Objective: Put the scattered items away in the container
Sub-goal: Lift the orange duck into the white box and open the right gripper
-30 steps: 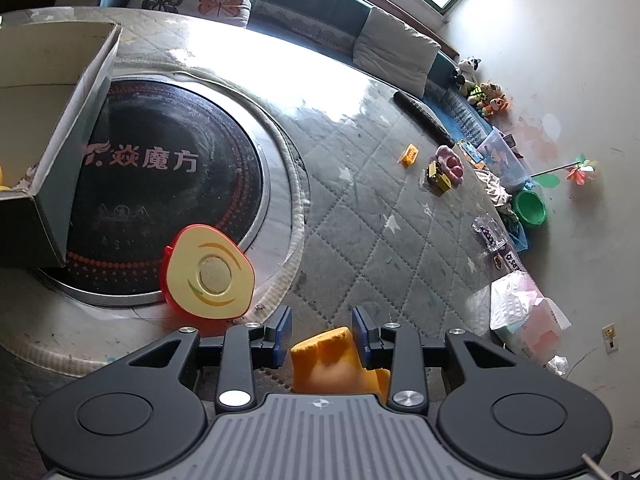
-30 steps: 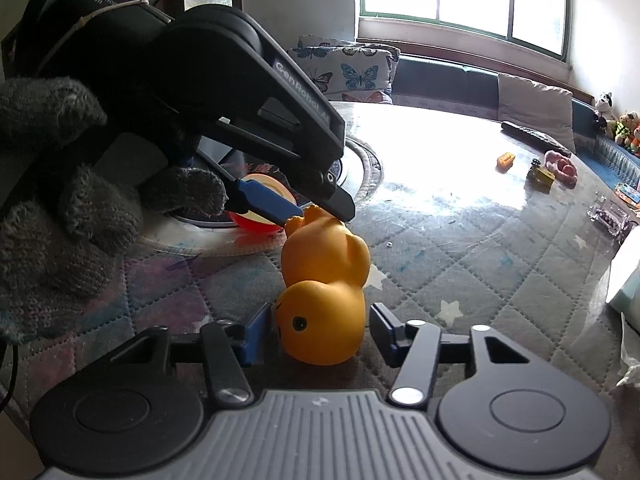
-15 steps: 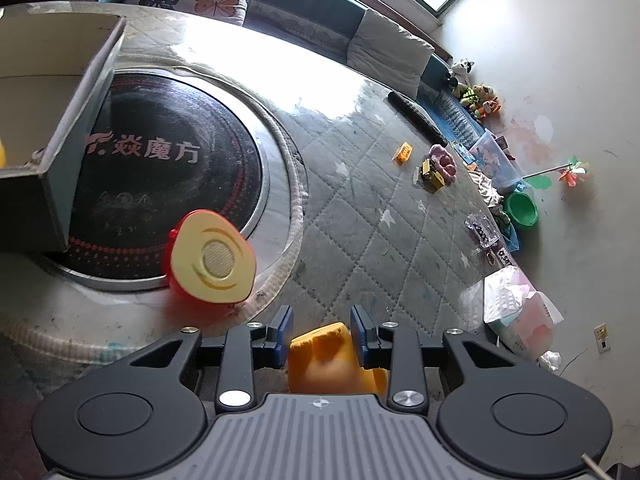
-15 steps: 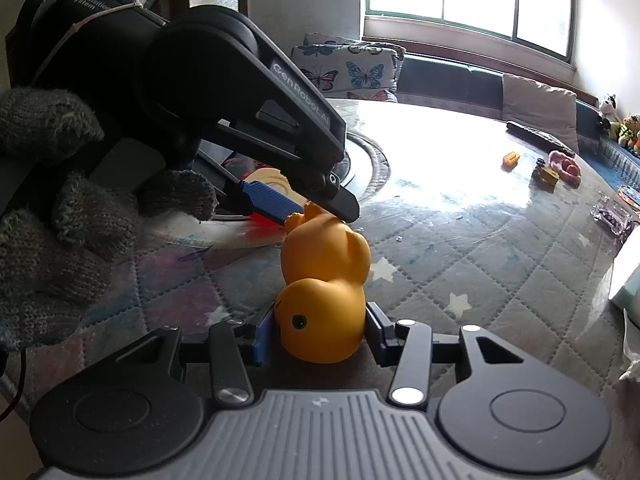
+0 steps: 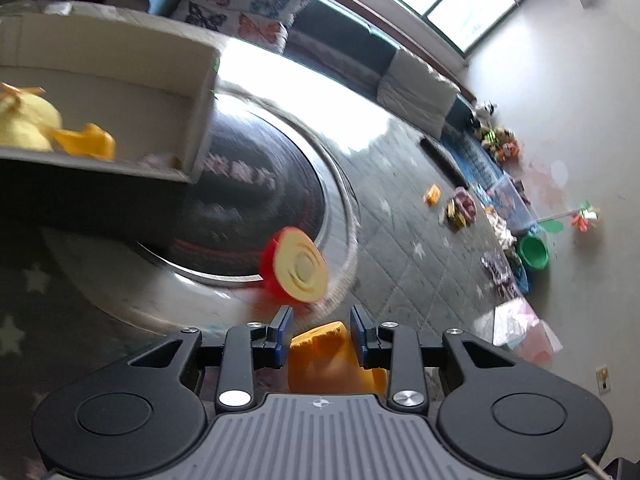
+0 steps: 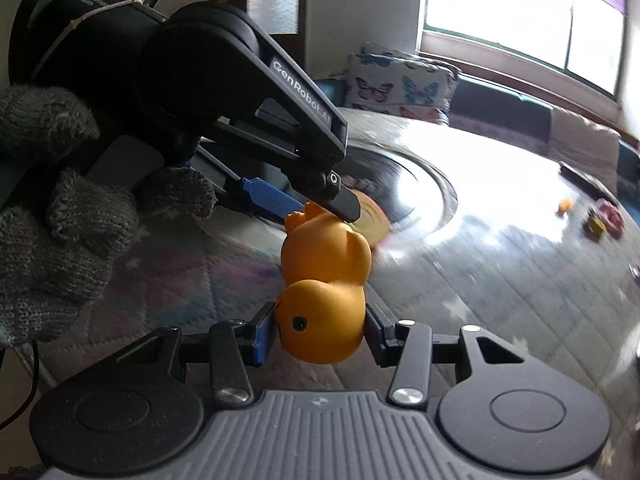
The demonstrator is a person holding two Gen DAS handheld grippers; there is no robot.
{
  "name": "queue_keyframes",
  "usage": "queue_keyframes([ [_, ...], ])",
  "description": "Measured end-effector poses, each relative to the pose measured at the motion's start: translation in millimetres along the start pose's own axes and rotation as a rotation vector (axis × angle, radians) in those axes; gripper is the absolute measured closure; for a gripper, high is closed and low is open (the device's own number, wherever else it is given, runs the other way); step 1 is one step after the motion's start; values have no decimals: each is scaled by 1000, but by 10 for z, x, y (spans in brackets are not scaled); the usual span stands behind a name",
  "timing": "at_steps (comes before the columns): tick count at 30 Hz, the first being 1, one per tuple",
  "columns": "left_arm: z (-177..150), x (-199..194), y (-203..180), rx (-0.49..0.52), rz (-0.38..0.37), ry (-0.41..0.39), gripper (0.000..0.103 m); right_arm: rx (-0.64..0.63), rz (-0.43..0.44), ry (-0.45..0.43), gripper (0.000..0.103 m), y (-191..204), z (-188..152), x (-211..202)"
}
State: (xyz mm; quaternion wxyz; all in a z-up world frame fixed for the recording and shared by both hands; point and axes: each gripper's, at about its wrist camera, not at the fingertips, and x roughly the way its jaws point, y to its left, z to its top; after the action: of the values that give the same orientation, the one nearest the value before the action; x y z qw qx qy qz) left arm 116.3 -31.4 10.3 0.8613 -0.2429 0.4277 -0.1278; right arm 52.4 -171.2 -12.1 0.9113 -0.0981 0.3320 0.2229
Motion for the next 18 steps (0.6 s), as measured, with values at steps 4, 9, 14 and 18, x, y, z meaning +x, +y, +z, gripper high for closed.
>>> queue_keyframes([
  [4, 140, -193, 85, -8, 14, -64, 69, -36, 30, -31, 57, 101, 193, 36],
  [9, 387, -460, 237, -33, 27, -160, 69, -83, 61, -95, 57, 267, 508, 75],
  [14, 682, -608, 389, -53, 47, -234, 69, -118, 82, -157, 57, 406, 832, 213],
  [18, 900, -620, 514, -64, 69, -270, 69, -132, 88, -176, 57, 482, 1051, 395],
])
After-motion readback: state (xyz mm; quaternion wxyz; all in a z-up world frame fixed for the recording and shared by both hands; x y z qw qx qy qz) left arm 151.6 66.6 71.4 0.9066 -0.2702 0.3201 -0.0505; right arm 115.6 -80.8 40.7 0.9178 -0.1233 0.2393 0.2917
